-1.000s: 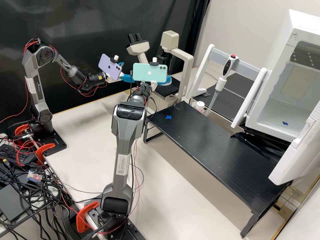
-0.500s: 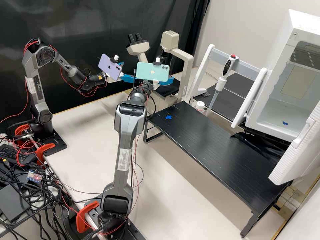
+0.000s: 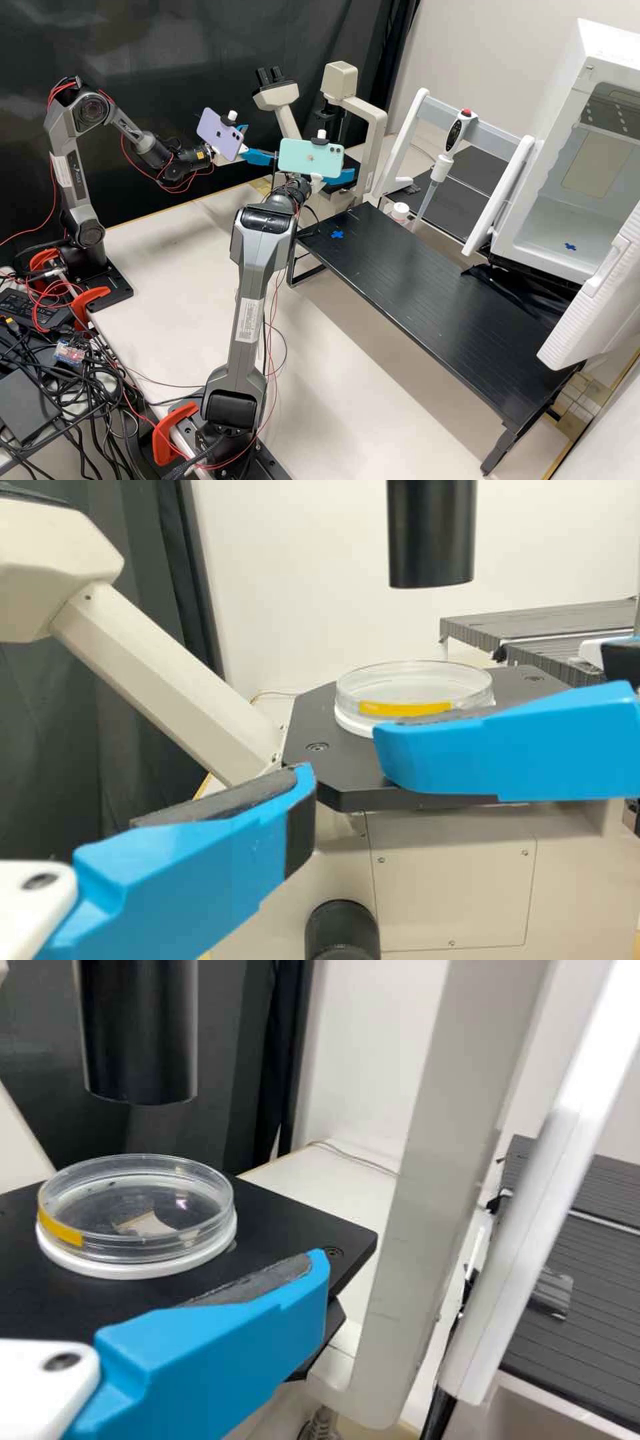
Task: Move the petri dish to the bench
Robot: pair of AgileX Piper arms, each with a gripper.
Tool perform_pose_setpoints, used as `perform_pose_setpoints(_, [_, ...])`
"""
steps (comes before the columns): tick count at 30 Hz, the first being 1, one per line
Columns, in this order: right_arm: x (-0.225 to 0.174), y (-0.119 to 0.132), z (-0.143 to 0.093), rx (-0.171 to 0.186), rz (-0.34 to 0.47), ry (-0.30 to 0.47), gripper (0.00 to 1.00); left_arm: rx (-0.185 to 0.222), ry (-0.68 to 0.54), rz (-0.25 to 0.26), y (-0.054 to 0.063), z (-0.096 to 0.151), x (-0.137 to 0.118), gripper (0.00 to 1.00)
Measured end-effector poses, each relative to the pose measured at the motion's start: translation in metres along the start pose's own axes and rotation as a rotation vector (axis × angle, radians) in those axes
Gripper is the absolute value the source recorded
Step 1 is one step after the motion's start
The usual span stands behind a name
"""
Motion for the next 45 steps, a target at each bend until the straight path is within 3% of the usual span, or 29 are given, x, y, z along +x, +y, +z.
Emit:
perform_pose_setpoints(10, [-0.002, -0.005, -0.004, 0.020, 0.013, 0.022, 1.00, 0.000, 0.000, 0.000, 0.000, 0.000, 0.000, 1.00])
perform_pose_setpoints(22, [0.008, -0.028, -0.024, 0.004, -0.005, 0.074, 1.00, -0.005, 0.006, 0.001, 0.000, -0.001, 0.000, 1.00])
perform_pose_setpoints(26, [0.016, -0.032, -0.023, -0.010, -0.006, 0.064, 1.00, -0.005, 0.006, 0.001, 0.000, -0.001, 0.000, 1.00])
perform_pose_setpoints(40, [0.036, -0.027, -0.013, -0.005, -0.058, 0.016, 1.00, -0.005, 0.006, 0.001, 0.000, -0.001, 0.000, 1.00])
perform_pose_setpoints(45, [0.026, -0.029, -0.008, 0.014, -0.096, 0.023, 1.00, -0.005, 0.006, 0.001, 0.000, -0.001, 0.000, 1.00])
